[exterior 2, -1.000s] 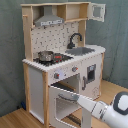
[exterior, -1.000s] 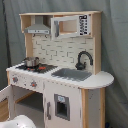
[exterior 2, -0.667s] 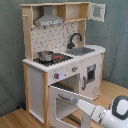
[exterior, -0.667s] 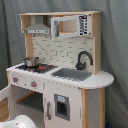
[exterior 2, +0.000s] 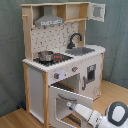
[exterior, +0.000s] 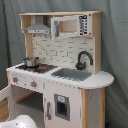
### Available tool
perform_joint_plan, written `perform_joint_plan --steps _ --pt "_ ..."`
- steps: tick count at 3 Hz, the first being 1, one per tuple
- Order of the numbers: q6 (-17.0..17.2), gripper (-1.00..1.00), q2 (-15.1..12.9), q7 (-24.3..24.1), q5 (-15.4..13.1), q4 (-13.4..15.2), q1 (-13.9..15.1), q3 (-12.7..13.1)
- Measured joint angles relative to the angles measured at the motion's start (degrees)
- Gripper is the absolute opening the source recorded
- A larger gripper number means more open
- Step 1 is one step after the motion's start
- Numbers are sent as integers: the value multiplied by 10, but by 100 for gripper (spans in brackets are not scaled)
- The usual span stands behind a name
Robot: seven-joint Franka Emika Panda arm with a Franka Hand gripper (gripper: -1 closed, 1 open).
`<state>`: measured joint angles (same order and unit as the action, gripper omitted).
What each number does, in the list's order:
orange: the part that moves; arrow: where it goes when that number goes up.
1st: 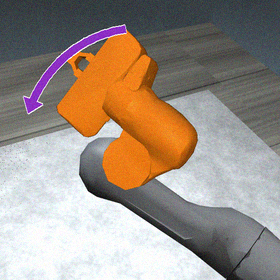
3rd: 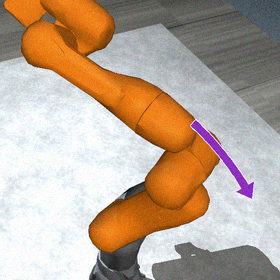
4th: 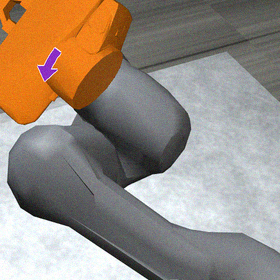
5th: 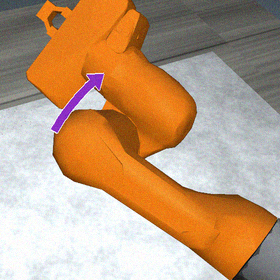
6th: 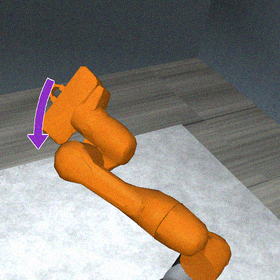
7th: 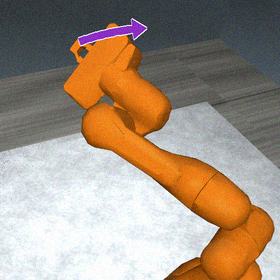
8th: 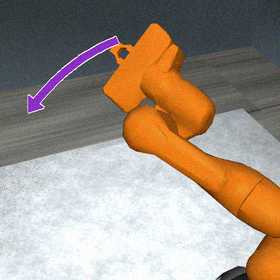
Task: Play with the kitchen
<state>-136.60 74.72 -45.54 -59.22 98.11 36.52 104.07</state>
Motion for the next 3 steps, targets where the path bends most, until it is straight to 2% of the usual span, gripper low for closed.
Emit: perform_joint_plan --steps 1,3 --pt "0 100 9 -68 5 -14 23 16" --pt "3 100 9 -189 14 -15 55 54"
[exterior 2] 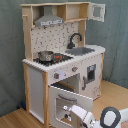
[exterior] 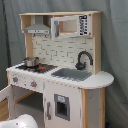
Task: Play with the kitchen
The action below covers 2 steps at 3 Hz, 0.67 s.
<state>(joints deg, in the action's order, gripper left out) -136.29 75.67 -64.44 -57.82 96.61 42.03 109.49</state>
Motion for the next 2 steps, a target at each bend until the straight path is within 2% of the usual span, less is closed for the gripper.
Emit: perform_joint_plan --steps 1,2 --pt "5 100 0 -54 23 1 11 15" --pt "8 100 0 -87 73 13 18 23"
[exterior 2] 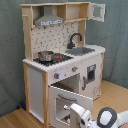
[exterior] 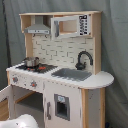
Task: Play with the kitchen
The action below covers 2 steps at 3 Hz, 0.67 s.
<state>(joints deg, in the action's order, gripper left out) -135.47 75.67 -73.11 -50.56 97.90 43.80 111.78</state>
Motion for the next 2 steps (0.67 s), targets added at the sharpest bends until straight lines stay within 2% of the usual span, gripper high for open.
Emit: perform_joint_plan --steps 1,2 --pt "0 100 0 -40 36 28 1 6" --pt "0 100 0 -77 78 50 1 22"
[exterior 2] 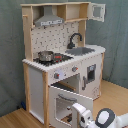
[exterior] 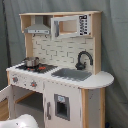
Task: Play with the kitchen
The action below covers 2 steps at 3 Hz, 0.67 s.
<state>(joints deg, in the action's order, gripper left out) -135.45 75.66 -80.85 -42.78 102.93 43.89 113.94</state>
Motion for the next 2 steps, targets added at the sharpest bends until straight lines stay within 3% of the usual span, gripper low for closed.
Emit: perform_joint_plan --steps 1,2 --pt "17 100 0 -15 53 6 0 10" --pt "19 100 -1 -38 80 54 -5 10"
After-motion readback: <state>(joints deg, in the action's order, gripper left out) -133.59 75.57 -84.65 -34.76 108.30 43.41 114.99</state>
